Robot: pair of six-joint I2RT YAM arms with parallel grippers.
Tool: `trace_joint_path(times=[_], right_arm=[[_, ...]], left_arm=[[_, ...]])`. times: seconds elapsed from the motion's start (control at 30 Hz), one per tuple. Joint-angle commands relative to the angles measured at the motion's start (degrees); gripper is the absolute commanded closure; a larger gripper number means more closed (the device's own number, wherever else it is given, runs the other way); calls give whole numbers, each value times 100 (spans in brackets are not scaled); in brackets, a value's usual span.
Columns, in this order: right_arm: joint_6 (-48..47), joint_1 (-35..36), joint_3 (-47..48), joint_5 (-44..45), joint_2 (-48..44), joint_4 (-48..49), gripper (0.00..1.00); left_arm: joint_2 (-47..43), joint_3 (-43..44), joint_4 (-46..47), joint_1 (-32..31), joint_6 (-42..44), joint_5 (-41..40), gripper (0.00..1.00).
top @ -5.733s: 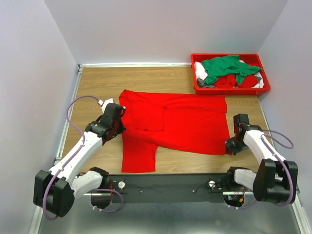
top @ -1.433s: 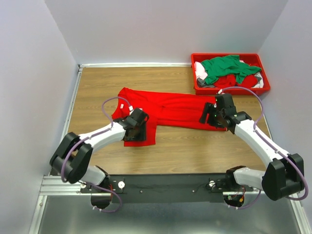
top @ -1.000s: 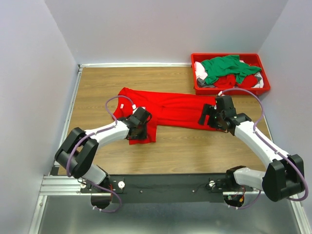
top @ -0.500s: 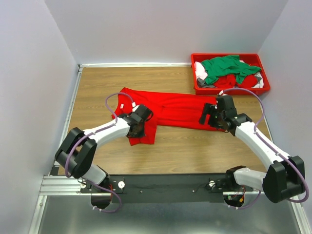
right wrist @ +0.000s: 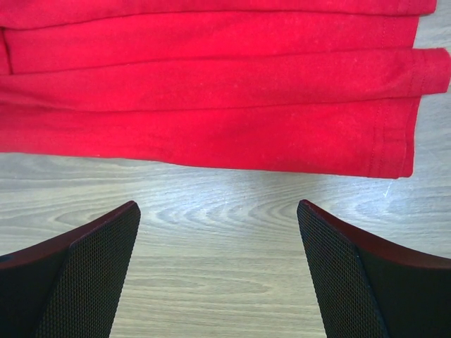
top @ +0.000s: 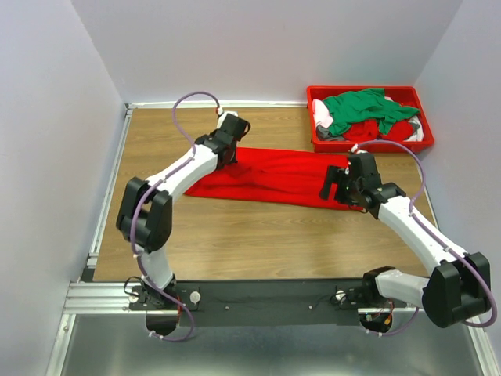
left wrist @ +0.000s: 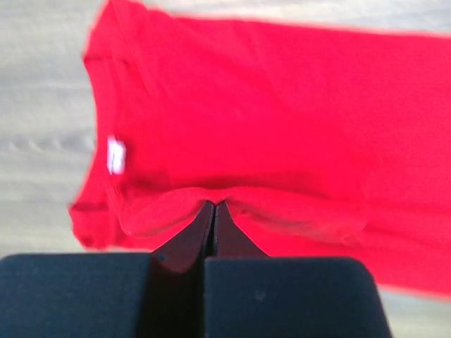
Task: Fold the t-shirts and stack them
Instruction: Fold the tshirt
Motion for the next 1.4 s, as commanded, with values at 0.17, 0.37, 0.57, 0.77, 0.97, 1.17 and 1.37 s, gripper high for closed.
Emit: trace_joint_path(times=[0.17,0.37,0.57,0.77,0.97,1.17,1.37], right_arm=[[-194,23,111,-49,-152,56,1],[-203,23,85,-41,-100,48,1],[-265,23,129,3,5,56,1],[-221,23,251,64,331,65,1],[-80,23,497,441,805,92,1],[-106,-134,577,795,1121,100,3],[113,-539,551,206,1491,328,13]], left_arm=[[961,1131,326,154,852,-695,100],[1322,1439,739,172,1010,-669,100],[1753,1764,758,180,1081,-713,94],[1885,1773,784,356,967,-713,70],[1570,1835,758,488,862,-643,28],[472,610,705,865,308,-151,28],[-725,-1345,1144,1384,-18,526,32]])
